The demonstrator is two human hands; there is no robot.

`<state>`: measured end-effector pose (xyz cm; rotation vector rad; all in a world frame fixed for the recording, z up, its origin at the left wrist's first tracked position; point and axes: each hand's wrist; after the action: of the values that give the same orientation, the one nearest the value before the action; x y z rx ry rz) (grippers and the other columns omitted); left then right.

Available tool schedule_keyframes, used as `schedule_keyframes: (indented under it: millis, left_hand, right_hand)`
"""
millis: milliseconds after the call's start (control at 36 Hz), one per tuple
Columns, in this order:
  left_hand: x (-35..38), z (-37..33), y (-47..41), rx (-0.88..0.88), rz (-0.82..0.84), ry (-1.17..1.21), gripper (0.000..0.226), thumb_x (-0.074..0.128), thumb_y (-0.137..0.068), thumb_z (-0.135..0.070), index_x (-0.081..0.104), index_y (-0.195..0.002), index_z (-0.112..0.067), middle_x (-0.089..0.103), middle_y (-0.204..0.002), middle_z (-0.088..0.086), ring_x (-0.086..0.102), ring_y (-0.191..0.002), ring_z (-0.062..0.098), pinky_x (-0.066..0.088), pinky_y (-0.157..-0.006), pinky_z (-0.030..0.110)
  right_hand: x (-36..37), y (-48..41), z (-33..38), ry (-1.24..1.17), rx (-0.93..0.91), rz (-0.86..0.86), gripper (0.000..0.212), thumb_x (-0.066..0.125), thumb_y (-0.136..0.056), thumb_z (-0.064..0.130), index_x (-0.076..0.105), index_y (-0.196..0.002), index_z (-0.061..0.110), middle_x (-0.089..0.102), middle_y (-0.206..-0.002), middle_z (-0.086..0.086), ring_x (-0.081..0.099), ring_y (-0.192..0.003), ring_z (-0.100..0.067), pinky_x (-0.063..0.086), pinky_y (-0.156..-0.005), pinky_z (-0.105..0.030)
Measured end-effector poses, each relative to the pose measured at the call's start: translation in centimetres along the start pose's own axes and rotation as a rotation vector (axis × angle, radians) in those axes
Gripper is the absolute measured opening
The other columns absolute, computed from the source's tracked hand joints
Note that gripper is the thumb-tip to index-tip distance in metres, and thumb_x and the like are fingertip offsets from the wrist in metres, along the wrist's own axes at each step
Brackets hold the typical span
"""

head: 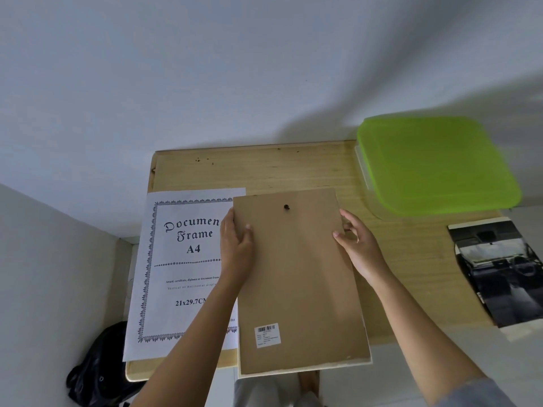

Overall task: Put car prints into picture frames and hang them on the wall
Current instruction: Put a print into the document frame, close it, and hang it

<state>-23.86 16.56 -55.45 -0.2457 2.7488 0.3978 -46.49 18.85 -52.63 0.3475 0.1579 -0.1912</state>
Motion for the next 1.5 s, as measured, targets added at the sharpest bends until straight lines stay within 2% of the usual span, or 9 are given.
schedule_keyframes:
  millis: [83,194,389,611,722,944,1111,1306,1500]
  left_hand:
    - [-0.1,0.0,0.0,0.013,0.003,-0.002,0.055,0.047,-0.096,-0.019,0.024,-0.145,-0.015,0.031,-0.147,0.000,0.029,-0.135,0.013,0.024,-0.112,0.029]
    - [-0.1,0.1,0.2,0.057,0.028,-0.052,0.055,0.050,-0.094,-0.020,0.027,-0.144,-0.013,0.030,-0.148,0.000,0.028,-0.135,0.012,0.022,-0.109,0.023]
    - [-0.1,-0.2,0.2,0.070,0.042,-0.086,0.055,0.047,-0.096,-0.025,0.027,-0.145,-0.011,0.028,-0.150,0.004,0.025,-0.138,0.015,0.021,-0.115,0.032]
    - [-0.2,-0.5,0.2,0.089,0.030,-0.092,0.053,0.041,-0.098,-0.031,0.025,-0.147,-0.017,0.026,-0.152,-0.001,0.022,-0.140,0.012,0.019,-0.116,0.033]
    - [-0.4,-1.2,0.4,0.105,0.012,-0.099,0.054,0.039,-0.099,-0.031,0.022,-0.147,-0.014,0.023,-0.153,-0.002,0.018,-0.141,0.009,0.013,-0.113,0.021]
    - [-1.3,-6.2,1.8,0.130,0.011,0.076,0.052,0.043,-0.097,-0.032,0.028,-0.145,-0.019,0.036,-0.147,-0.006,0.035,-0.133,0.007,0.028,-0.110,0.026]
    - [0.9,-9.4,5.7,0.142,0.056,0.123,0.052,0.044,-0.098,-0.027,0.025,-0.146,-0.020,0.046,-0.125,-0.026,0.040,-0.094,-0.028,0.031,-0.080,-0.002]
    - [7.5,-9.2,12.9,0.100,0.179,0.087,0.060,0.046,-0.096,-0.029,0.015,-0.148,-0.027,0.033,-0.146,-0.006,0.043,-0.121,0.007,0.040,-0.099,0.024]
    - [15.3,-6.5,19.5,-0.007,0.251,0.030,0.061,0.054,-0.093,-0.024,0.024,-0.146,-0.020,0.037,-0.146,-0.004,0.040,-0.129,0.010,0.037,-0.102,0.021]
  right_hand:
    - [0.2,-0.1,-0.3,-0.066,0.018,-0.047,0.053,0.049,-0.087,-0.013,0.041,-0.136,0.006,0.041,-0.083,0.004,0.052,-0.062,0.012,0.041,-0.067,0.000]
    - [0.6,-0.2,-0.4,-0.131,0.036,-0.145,0.049,0.052,-0.089,-0.003,0.046,-0.134,0.014,0.052,-0.096,0.011,0.051,-0.089,0.007,0.041,-0.085,-0.002]
    - [0.6,-0.5,0.0,-0.183,0.042,-0.174,0.048,0.050,-0.090,-0.004,0.045,-0.135,0.013,0.050,-0.126,0.004,0.045,-0.113,-0.003,0.038,-0.077,0.004]
    - [0.7,-0.9,1.2,-0.198,-0.013,-0.191,0.047,0.051,-0.089,-0.005,0.047,-0.133,0.011,0.053,-0.096,0.013,0.048,-0.088,0.007,0.037,-0.075,0.004]
    - [0.8,-1.0,2.2,-0.195,-0.042,-0.179,0.048,0.050,-0.089,-0.006,0.046,-0.133,0.010,0.049,-0.088,0.016,0.048,-0.089,0.006,0.036,-0.075,0.004]
    - [-1.2,0.1,5.3,-0.219,-0.137,-0.208,0.048,0.050,-0.088,-0.007,0.046,-0.133,0.009,0.046,-0.080,0.009,0.044,-0.079,0.001,0.037,-0.080,0.001]
    - [-6.0,2.7,6.5,-0.217,-0.184,-0.237,0.047,0.053,-0.088,-0.004,0.048,-0.131,0.013,0.045,-0.078,0.006,0.049,-0.077,0.009,0.035,-0.075,0.005]
    - [-14.3,7.0,3.3,-0.211,-0.107,-0.278,0.045,0.055,-0.086,-0.004,0.051,-0.129,0.012,0.048,-0.076,0.004,0.049,-0.090,0.000,0.033,-0.097,-0.020]
    - [-22.7,10.7,-3.9,-0.171,0.028,-0.323,0.046,0.053,-0.087,-0.005,0.052,-0.127,0.016,0.050,-0.074,0.001,0.052,-0.082,-0.006,0.039,-0.091,-0.019]
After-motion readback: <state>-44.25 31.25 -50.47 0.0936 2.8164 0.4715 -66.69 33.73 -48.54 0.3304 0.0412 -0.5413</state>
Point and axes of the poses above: each hand's wrist, its own y-axis away from the middle knuckle, its own x-axis out of the palm, z = x × y
